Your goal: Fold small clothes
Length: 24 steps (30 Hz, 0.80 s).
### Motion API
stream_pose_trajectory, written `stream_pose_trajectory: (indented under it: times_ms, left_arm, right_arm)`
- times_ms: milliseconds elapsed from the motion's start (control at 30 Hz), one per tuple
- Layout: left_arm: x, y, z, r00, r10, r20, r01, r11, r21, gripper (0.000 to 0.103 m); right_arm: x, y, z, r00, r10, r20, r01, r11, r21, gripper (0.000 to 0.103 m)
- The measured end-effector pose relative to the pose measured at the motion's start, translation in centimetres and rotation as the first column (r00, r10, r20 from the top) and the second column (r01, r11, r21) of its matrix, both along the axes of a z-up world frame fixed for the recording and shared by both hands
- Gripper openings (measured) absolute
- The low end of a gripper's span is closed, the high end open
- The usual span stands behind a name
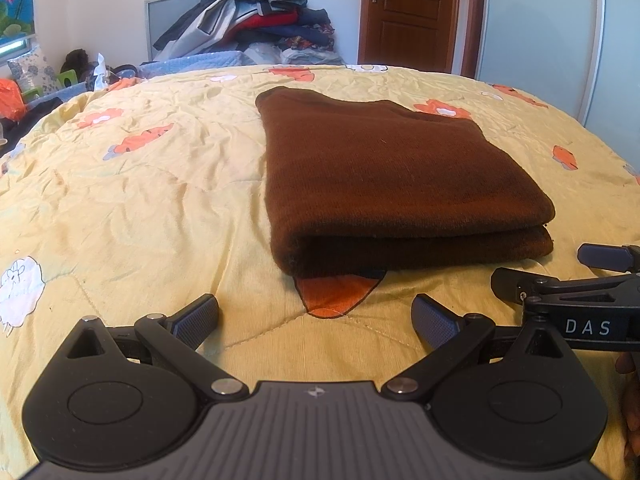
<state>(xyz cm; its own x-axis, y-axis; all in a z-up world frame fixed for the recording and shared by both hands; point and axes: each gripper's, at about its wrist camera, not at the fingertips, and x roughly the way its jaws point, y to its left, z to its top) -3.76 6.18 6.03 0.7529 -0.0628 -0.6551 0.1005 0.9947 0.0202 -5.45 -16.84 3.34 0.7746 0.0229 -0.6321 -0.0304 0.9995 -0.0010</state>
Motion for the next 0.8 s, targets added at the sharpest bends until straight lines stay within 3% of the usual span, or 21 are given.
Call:
stream_pose_trajectory:
  times_ms: [333, 800]
  left_arm:
    - [0.11, -0.13, 0.01, 0.996, 0.093, 0.009, -0.093, 0.996, 0.006, 0.103]
    - [0.83, -0.12, 0.31, 0.994, 0.104, -0.029, -0.104, 0.994, 0.012, 0.103]
  right_arm:
    - [0.02, 0.02, -0.03, 1.0, 0.0, 0.0, 0.0, 1.0, 0.0, 0.103]
    - [0.03, 0.02, -0.03, 1.0, 0.0, 0.0, 0.0, 1.0, 0.0, 0.103]
